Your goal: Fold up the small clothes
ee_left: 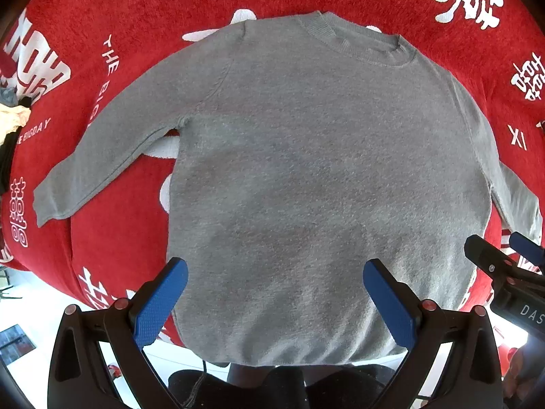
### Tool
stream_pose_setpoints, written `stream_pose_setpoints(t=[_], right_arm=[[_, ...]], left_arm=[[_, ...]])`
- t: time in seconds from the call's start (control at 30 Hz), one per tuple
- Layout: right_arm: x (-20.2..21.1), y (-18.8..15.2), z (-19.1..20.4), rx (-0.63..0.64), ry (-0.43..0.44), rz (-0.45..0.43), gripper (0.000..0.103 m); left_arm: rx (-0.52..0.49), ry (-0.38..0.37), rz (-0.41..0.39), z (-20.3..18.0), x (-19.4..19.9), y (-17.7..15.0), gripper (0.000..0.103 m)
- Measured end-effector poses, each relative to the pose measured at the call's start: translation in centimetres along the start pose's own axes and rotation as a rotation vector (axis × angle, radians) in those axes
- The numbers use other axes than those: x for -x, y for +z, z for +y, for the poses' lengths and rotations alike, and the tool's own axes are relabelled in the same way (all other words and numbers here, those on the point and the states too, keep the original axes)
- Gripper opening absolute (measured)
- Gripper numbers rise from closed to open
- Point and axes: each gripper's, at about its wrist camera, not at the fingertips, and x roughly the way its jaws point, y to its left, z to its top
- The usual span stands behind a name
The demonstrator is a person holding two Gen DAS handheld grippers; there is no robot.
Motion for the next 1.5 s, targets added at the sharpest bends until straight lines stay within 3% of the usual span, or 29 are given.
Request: stream_pose_setpoints(t=[0.5, 0.93, 1.13, 1.27, 1.5], right_arm=[[-0.2, -0.1, 0.2, -0.003, 0.028, 0.019, 0.102], [0.1, -0.2, 1.2, 0.023, 0.030, -0.027, 0.102], [0.2, 0.1, 2.6, 0.054, 0.031, -0.028, 0.102], [0.2, 0.1, 4.3, 0.077, 0.077, -0.009, 0.102], [0.2, 0.2, 8.1, 0.146, 0.155, -0.020, 0.102]], left_arm=[[0.011, -0.015, -0.002, 0.5, -0.3, -0.1, 0.103], [0.037, -0.065, -0.012, 1.8, -0.4, -0.1, 0.103], [0.090, -0.163, -0.034, 3.3, -0.3, 0.0, 0.103], [0.133, -0.221, -0.074, 5.5, -0.3, 0.3, 0.103], [0.390, -0.363, -0.187, 14.9, -1.7, 0.6, 0.103]])
